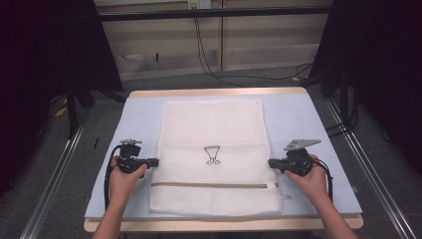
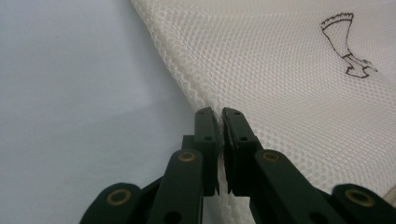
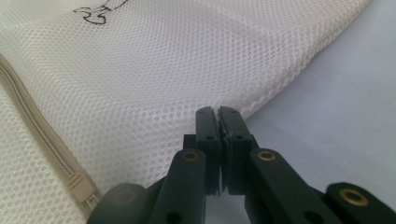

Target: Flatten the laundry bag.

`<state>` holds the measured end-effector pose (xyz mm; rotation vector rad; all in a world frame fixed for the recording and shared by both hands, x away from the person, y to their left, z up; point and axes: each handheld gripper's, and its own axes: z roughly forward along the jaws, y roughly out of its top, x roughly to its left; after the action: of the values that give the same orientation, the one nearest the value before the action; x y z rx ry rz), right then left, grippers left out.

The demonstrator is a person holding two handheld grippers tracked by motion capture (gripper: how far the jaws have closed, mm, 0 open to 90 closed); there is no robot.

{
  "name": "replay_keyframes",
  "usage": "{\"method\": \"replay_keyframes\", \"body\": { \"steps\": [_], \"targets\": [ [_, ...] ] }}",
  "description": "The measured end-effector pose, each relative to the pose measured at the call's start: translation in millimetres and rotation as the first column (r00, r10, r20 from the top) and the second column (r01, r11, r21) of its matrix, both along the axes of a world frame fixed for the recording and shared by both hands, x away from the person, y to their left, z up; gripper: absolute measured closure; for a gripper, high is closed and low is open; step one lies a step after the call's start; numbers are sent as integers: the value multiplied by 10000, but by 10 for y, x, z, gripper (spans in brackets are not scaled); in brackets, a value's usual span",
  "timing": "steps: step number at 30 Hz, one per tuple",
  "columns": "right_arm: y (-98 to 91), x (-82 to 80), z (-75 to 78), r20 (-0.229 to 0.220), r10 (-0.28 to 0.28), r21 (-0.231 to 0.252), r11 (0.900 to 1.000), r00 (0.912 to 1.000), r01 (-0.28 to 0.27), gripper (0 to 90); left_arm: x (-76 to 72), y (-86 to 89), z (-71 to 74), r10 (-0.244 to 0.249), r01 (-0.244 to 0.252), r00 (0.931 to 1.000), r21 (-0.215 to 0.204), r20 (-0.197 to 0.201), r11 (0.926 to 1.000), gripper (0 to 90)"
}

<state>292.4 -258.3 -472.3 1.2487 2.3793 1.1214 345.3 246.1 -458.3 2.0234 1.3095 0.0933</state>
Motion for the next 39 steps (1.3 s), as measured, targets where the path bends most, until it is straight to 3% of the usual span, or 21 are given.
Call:
{"method": "replay_keyframes", "body": {
  "steps": [1,6,13,18,20,22,25,26,27,29,30,33,39],
  "targets": [
    [6,11,-4,-6,-71,-13,10000,10000,71,878,4,-13,-5,157,-156,9999,-154,26,9998,851],
    [2,49,-9,68,-203,-76,9998,9998,203,866,17,-6,-16,134,-132,9998,-122,137,9998,828],
    [-16,-59,35,144,-428,10,9991,9990,428,661,-117,61,36,148,-142,9997,-298,216,9995,609],
    [-42,-202,53,-133,-382,269,9989,9992,386,611,-273,85,29,4,-4,10000,-53,-11,10000,537],
    [-25,-245,39,-265,-287,179,9994,9992,292,606,-318,95,-21,-21,23,9998,129,-200,9999,526],
    [3,-268,15,-474,-255,-14,9997,9986,255,604,-360,84,-69,-73,72,9989,-17,-473,10000,520],
    [36,-279,-17,-688,-244,-106,9997,9973,237,630,-383,41,-93,-116,118,9993,54,-357,9999,552],
    [46,-275,-26,-707,-269,-143,9996,9971,260,660,-380,30,-93,-81,77,9988,-79,-491,9999,596],
    [48,-275,-26,-741,-301,-155,9995,9968,290,684,-377,15,-89,-198,204,9987,132,-475,9997,622],
    [33,-269,-24,-768,-350,-193,9992,9964,336,816,-370,-3,-80,-314,337,9983,469,-485,9983,719],
    [22,-266,-24,-747,-303,-184,9994,9967,290,840,-367,-12,-80,-242,265,9985,467,-498,9986,764],
    [12,-265,-36,-814,-322,-25,9995,9962,321,875,-340,-10,-70,-352,388,9976,594,-599,9975,831],
    [22,-236,-38,-538,-406,-94,9991,9977,402,886,-292,2,-50,27,-2,9987,499,-507,9988,864]
  ]
}}
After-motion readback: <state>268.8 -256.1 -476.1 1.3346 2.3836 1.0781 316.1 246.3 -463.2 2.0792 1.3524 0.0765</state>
